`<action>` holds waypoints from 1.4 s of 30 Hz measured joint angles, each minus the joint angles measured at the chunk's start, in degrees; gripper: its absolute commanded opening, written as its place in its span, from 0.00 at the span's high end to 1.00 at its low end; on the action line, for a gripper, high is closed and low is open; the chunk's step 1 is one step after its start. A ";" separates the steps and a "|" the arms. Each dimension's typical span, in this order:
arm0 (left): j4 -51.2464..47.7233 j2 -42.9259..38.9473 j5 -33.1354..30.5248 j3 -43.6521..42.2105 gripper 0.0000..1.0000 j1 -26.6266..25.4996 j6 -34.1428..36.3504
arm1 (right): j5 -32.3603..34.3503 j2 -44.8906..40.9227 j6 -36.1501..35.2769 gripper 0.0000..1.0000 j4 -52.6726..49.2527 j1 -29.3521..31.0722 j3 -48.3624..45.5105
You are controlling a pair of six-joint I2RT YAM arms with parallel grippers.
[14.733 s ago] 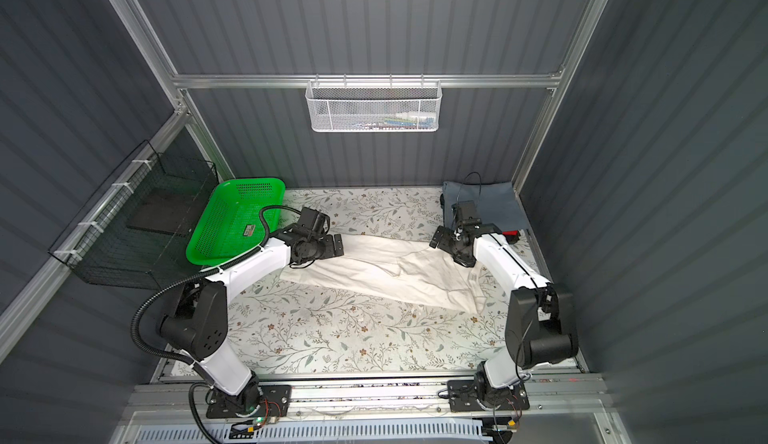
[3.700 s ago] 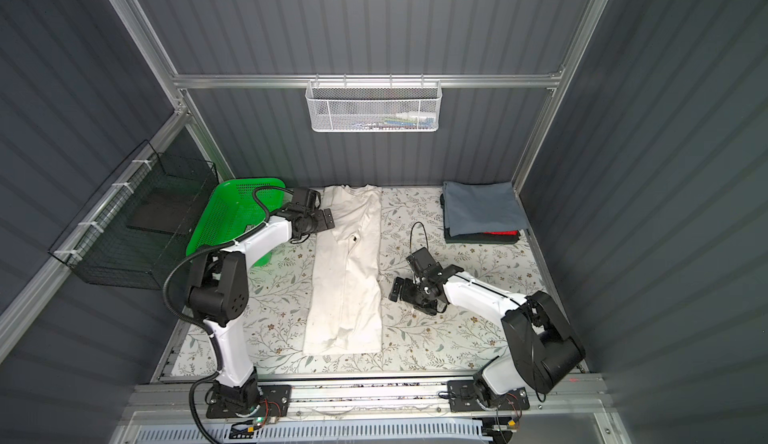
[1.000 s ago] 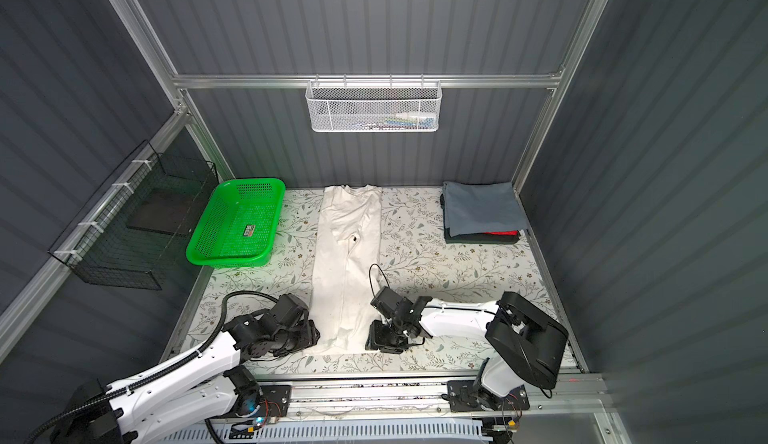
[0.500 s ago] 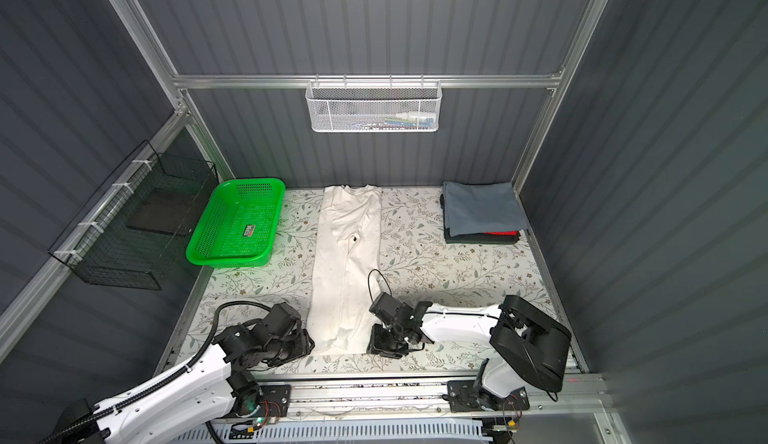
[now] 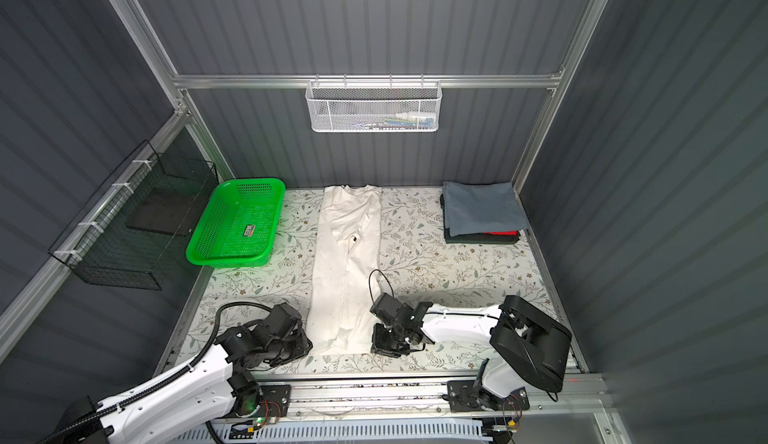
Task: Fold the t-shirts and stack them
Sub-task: 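Grasp the two corners of the shirt's near end with both grippers, then lift the near end with both grippers and fold it toward the far end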
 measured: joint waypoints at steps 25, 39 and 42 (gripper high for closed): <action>4.79 0.61 -0.24 -1.79 1.00 -0.02 1.11 | 4.76 -2.82 -1.90 1.00 0.66 -0.04 -1.70; 3.08 -1.07 -1.36 -1.57 1.00 -0.04 2.38 | 6.16 -5.81 -1.79 1.00 3.23 -0.04 -3.52; 1.55 -2.62 -1.77 -1.46 1.00 -0.04 2.93 | 6.16 -6.36 -1.77 1.00 4.07 -0.04 -3.63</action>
